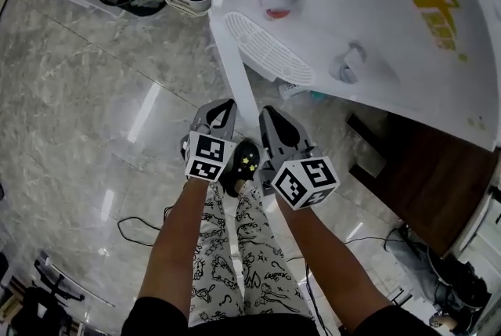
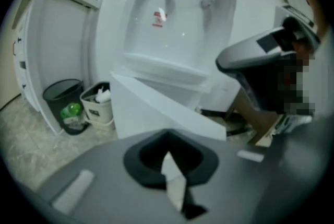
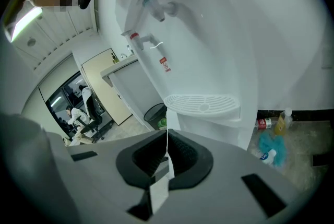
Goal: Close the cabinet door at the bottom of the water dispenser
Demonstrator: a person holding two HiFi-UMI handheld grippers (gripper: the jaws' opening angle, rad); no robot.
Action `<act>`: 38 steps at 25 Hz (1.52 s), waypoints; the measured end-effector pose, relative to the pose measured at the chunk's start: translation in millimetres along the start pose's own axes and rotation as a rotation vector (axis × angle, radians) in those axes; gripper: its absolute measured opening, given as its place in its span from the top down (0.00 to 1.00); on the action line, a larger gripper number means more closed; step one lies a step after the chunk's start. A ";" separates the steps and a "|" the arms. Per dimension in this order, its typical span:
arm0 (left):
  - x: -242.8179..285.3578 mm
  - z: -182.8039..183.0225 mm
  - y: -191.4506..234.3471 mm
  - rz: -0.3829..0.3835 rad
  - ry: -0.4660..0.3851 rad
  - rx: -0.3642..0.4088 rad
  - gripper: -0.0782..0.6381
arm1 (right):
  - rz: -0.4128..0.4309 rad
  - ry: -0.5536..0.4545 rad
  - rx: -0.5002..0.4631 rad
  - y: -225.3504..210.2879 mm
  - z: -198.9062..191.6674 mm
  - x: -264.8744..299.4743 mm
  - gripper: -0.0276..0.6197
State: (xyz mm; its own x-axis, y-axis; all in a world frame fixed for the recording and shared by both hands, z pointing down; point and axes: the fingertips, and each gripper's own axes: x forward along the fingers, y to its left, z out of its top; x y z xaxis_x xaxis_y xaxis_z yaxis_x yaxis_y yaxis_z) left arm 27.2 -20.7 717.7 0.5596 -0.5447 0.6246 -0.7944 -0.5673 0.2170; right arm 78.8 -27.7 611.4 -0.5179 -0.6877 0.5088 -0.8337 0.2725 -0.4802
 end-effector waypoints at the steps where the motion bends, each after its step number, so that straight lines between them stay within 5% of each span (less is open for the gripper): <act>1: 7.7 3.8 -4.7 -0.013 0.006 0.013 0.90 | -0.001 -0.001 0.010 -2.1 1.3 -1.0 0.93; 4: 28.4 20.8 -13.4 -0.048 0.010 0.042 0.90 | -0.002 -0.010 0.030 -9.6 9.1 -1.6 0.93; 12: 70.0 55.2 -31.8 -0.164 0.006 -0.027 0.89 | -0.039 -0.074 0.088 -30.9 41.0 -16.1 0.93; 21: 94.2 78.3 -38.2 -0.179 0.044 -0.004 0.89 | -0.082 -0.127 0.192 -45.3 42.6 -37.9 0.93; 26: 93.4 83.3 -35.9 -0.162 0.024 -0.052 0.89 | -0.066 -0.150 0.192 -44.3 46.9 -41.8 0.93; 33: 44.1 81.8 -51.0 -0.170 0.010 -0.024 0.89 | -0.030 -0.170 0.141 -35.7 62.2 -54.3 0.93; 38: -44.3 102.0 -49.7 -0.139 -0.011 -0.015 0.89 | 0.061 -0.141 0.058 16.5 82.6 -81.9 0.93</act>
State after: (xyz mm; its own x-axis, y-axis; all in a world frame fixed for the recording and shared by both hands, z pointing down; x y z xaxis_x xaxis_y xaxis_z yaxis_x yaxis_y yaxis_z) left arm 66.0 -31.4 602.8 0.6673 -0.4681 0.5794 -0.7121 -0.6289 0.3121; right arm 123.4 -22.5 502.8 -0.5320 -0.7597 0.3739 -0.7869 0.2805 -0.5497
